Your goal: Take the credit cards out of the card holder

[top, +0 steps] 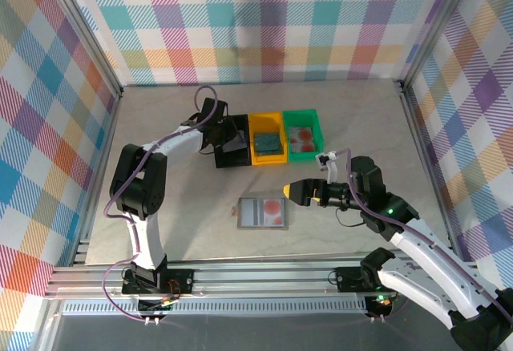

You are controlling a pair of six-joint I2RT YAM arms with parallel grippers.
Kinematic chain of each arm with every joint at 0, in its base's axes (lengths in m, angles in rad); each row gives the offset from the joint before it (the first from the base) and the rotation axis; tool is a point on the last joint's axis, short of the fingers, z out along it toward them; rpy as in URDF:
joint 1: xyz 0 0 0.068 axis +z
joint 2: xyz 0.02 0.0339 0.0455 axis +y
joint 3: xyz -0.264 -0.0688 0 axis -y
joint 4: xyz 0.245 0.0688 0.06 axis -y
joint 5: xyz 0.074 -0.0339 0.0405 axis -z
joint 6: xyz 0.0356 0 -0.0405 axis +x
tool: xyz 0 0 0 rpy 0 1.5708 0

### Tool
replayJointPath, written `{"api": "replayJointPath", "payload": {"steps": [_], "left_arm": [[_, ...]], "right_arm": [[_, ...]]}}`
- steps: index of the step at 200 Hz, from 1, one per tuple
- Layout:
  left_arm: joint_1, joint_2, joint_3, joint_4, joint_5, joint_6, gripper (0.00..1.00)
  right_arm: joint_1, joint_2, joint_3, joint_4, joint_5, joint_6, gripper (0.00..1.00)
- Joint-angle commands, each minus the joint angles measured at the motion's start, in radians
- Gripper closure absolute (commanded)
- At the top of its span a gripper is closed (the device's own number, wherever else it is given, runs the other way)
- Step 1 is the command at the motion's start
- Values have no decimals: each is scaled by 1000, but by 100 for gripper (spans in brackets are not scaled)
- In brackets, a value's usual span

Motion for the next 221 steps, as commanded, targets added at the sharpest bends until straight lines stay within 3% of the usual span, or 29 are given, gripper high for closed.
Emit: {"api": "replayJointPath", "payload": {"steps": [1, 162, 221], "left_arm": [[20, -9, 0, 81, 7, -33, 100], [20, 62, 37, 44, 11, -12, 100], [22, 59, 60, 2, -8, 18, 89]], "right_arm": [[-5, -19, -18, 22, -18, -9, 1], [-5, -24, -46, 38, -27, 3, 1], [-5, -27, -46, 33, -28, 0, 1]]}}
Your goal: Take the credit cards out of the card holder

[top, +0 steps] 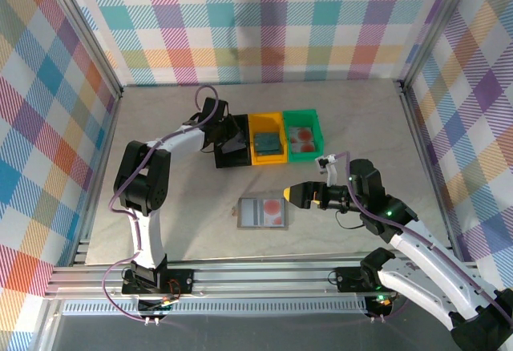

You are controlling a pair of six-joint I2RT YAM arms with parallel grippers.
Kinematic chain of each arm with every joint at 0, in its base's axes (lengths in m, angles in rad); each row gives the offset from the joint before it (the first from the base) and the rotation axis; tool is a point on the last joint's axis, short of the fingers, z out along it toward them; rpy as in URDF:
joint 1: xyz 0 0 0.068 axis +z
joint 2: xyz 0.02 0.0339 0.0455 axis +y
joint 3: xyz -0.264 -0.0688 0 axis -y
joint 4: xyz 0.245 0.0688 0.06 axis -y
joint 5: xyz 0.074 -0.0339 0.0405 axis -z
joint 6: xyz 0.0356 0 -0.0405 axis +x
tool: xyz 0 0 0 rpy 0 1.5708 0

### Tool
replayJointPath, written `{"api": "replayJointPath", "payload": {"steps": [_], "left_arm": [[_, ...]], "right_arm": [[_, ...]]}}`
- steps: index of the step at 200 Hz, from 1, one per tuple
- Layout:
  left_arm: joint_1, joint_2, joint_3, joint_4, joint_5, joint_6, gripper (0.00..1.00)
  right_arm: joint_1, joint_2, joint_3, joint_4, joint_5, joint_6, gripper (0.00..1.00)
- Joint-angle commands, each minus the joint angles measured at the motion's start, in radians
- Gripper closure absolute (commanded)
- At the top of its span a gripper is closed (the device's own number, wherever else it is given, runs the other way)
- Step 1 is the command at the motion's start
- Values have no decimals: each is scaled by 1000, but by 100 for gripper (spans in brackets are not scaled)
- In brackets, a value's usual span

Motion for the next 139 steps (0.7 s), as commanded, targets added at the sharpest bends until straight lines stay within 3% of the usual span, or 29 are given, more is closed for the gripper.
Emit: {"api": "replayJointPath", "payload": {"steps": [1, 139], "left_arm": [[14, 8, 35, -45, -17, 34, 89], [22, -42, 104, -212, -109, 131, 77]], "right_arm": [[-4, -15, -12, 21, -19, 0, 1], [-4, -11, -11, 19, -26, 8, 1]]}}
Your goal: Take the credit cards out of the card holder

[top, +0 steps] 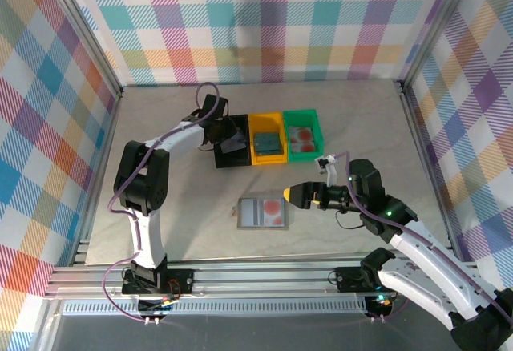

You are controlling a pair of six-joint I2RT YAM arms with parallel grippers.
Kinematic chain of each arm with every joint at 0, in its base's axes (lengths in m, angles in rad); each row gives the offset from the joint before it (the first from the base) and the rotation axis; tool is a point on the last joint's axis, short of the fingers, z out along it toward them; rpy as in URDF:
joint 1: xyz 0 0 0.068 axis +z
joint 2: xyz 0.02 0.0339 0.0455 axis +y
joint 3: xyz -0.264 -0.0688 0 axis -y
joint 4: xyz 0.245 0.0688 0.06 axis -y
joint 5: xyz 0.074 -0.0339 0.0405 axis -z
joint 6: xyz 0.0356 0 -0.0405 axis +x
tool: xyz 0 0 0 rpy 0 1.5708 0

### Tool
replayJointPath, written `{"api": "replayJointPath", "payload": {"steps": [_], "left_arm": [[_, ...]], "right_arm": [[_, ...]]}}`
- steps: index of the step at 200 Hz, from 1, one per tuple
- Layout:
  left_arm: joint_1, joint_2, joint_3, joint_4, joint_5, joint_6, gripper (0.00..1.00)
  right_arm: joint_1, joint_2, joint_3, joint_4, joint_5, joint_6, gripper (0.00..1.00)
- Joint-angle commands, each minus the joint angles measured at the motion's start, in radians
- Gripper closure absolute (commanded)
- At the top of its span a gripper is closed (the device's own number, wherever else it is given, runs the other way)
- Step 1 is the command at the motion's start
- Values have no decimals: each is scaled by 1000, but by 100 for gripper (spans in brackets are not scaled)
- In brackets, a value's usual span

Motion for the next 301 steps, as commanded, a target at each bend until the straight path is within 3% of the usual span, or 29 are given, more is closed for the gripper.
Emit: {"api": "replayJointPath", "payload": {"steps": [1, 73, 119, 138, 164, 188, 222, 301], "left_arm": [[19, -42, 44, -70, -39, 42, 77], [37, -64, 149, -185, -90, 101, 67], [53, -87, 263, -290, -116, 143, 65], [51, -137, 250, -308, -86, 121, 65], [31, -257, 133, -307, -30, 70, 55], [-24, -379, -29, -292, -5, 24, 46], [-187, -517, -226, -262, -15, -45, 33], [-481, -647, -519, -126, -11, -260, 31]], "right_arm": [[-4, -10, -9, 18, -21, 4, 1], [-4, -14, -13, 17, -26, 8, 1], [-4, -17, -8, 11, -25, 8, 1], [-4, -3, 0, -8, -2, 5, 1], [-4, 55, 13, -62, 44, 9, 1], [-4, 120, 7, -82, 60, 24, 0], [-4, 206, 0, -78, 67, 49, 3], [-4, 352, 0, -83, 123, 96, 12]]}}
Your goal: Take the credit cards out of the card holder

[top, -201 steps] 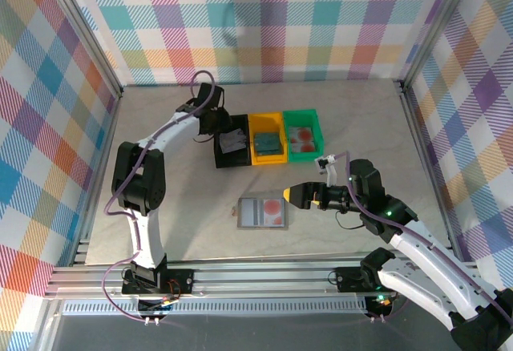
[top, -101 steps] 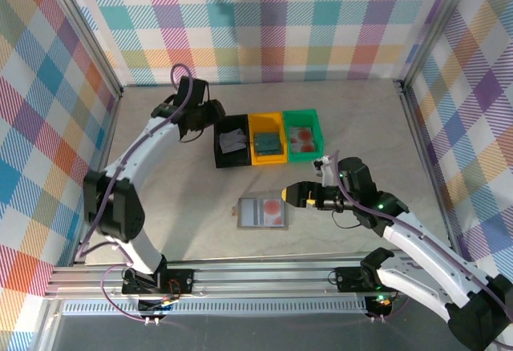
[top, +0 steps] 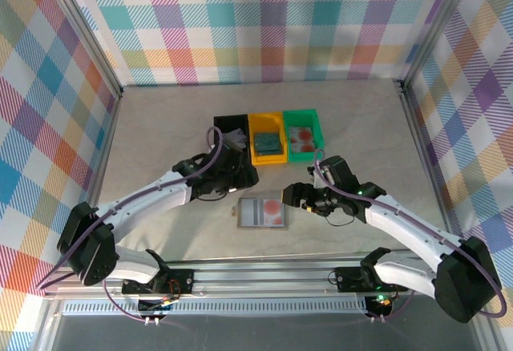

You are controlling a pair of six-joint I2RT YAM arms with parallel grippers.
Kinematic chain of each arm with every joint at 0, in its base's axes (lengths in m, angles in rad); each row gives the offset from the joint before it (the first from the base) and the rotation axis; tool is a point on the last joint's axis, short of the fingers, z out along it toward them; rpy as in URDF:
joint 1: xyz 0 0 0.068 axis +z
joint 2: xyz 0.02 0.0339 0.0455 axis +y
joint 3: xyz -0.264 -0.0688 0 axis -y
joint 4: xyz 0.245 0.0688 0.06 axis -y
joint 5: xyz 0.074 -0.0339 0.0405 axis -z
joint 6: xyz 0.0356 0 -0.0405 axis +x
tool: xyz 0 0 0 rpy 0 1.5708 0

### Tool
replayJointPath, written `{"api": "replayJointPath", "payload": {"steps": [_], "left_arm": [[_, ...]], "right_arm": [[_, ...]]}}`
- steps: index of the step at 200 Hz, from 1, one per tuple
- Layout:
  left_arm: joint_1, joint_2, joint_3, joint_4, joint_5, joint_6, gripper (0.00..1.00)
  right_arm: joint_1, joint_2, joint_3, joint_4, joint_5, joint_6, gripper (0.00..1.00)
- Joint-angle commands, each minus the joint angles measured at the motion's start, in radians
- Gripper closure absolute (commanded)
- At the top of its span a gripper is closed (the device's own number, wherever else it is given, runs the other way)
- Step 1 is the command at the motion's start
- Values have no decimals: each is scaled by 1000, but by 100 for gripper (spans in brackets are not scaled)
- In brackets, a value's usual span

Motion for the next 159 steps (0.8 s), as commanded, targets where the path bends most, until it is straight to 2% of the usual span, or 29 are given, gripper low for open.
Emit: {"api": "replayJointPath", "payload": {"steps": [1, 50, 118, 159], "left_arm": [[-66, -17, -46, 77, -2, -87, 31], [-163, 60, -106, 171, 21, -91, 37], [-180, 134, -164, 296, 54, -85, 54], [-187, 153, -196, 340, 65, -97, 61]], "right_arm": [[-4, 10, 0, 1, 15, 21, 12], [-4, 49, 1, 6, 17, 22, 17], [-4, 85, -4, 19, 18, 32, 24], [-4, 118, -6, 36, 15, 41, 28]]}}
